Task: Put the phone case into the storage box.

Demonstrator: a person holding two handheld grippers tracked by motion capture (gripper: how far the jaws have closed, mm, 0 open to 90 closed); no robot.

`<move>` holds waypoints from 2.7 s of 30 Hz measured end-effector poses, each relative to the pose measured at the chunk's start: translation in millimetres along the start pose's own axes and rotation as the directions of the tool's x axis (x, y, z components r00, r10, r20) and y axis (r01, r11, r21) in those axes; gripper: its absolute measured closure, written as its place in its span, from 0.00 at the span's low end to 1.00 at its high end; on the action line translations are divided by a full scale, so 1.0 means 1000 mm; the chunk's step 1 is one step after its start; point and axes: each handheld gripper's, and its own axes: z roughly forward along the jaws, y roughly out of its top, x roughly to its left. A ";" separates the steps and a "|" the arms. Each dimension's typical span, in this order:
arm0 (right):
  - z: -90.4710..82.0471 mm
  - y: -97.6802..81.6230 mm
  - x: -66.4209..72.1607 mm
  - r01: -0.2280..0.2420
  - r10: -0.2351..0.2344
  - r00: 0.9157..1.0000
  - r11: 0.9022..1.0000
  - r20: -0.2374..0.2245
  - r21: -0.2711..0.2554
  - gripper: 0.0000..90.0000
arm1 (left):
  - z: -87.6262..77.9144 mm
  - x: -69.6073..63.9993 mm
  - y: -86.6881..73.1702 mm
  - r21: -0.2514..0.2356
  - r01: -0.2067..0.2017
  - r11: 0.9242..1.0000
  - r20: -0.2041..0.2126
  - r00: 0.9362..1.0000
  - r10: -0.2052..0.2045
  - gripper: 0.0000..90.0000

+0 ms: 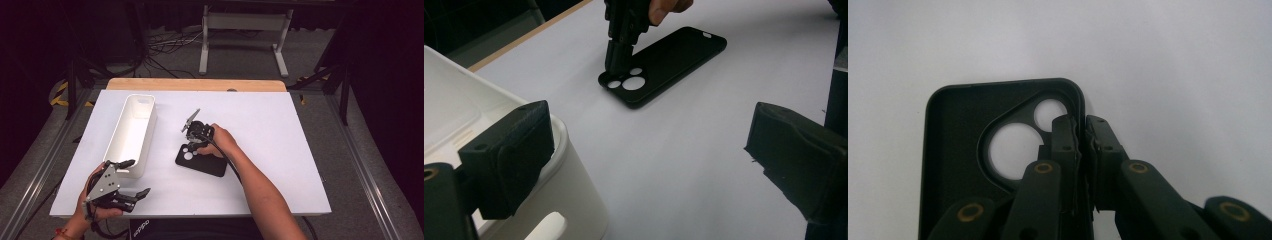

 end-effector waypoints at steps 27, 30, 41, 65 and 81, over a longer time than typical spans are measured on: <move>-0.093 -0.031 0.043 0.085 0.022 0.965 0.918 0.262 -0.388 0.98 | -0.005 -0.003 0.013 -0.066 0.061 0.996 0.003 0.998 -0.061 0.09; -0.106 -0.039 0.048 0.091 0.053 0.954 0.887 0.296 -0.453 0.98 | -0.005 -0.003 0.019 -0.083 0.086 0.993 0.007 0.996 -0.086 0.11; -0.126 -0.058 0.060 0.109 0.117 0.927 0.826 0.356 -0.554 0.98 | 0.021 -0.010 0.046 -0.097 0.134 0.986 0.070 0.989 -0.127 0.14; -0.124 -0.074 0.080 0.128 0.191 0.898 0.748 0.396 -0.652 0.98 | 0.091 -0.005 0.084 -0.136 0.344 0.929 0.135 0.935 -0.327 0.57; -0.119 -0.078 0.097 0.181 0.190 0.879 0.717 0.438 -0.673 0.98 | 0.086 -0.001 0.080 -0.192 0.378 0.906 0.105 0.925 -0.364 0.89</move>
